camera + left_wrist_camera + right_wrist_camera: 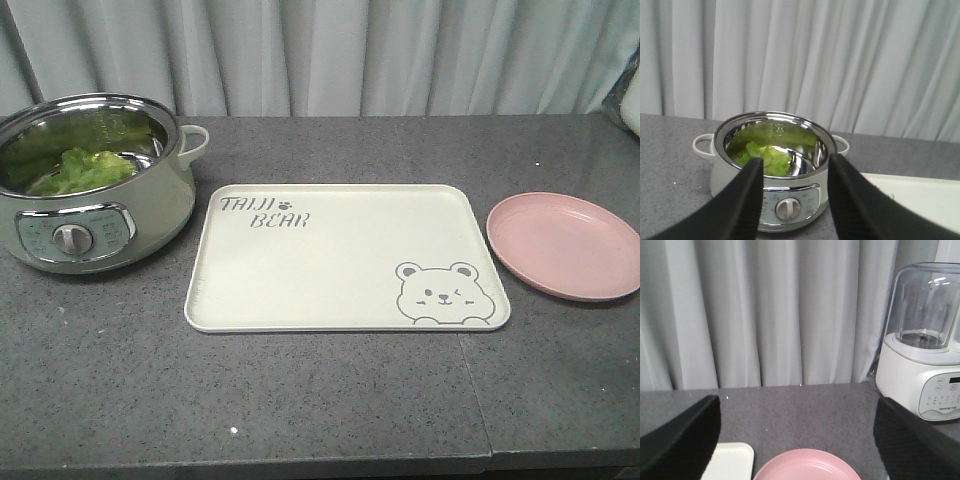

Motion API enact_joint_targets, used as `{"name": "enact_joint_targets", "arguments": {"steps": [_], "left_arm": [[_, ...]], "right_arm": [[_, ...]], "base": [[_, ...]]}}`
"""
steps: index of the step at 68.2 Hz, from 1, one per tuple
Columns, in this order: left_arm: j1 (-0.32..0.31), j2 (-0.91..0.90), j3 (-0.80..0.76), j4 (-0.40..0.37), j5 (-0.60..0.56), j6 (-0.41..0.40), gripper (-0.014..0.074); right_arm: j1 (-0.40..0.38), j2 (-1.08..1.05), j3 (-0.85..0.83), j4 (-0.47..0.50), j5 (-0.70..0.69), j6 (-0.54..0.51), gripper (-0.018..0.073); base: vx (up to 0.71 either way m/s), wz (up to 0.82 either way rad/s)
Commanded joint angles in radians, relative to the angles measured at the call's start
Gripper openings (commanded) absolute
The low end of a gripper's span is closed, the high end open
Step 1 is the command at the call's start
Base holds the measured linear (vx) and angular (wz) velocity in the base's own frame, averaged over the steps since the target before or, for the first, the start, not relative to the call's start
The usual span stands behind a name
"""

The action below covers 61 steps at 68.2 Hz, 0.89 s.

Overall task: Transfer vegetables to tray and serve
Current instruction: 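Lower the left gripper into the steamer pot over the lettuce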

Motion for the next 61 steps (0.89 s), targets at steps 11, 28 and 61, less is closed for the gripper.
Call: {"name": "enact_joint_targets", "arguments": {"steps": [11,28,61], "left_arm": [[0.003,0.289,-0.279,-0.005,0.061,0.110,0.0311],[0.003,0.592,-0.578,0.000,0.284,0.145,0.0311],[0.003,1.157,-1.102,-0.020,0.581,0.155,0.0311]], "right_arm": [[-0.003,0.143,-0.168,0.365,0.186,-0.437,0.0594],[-0.003,0.172,-0.183,0.597,0.243,-0.599,0.0594],[-0.003,0.172,-0.183,0.614,0.341,-0.613,0.0594]], "base": [[0.00,0.00],[0.00,0.00],[0.00,0.00]]}}
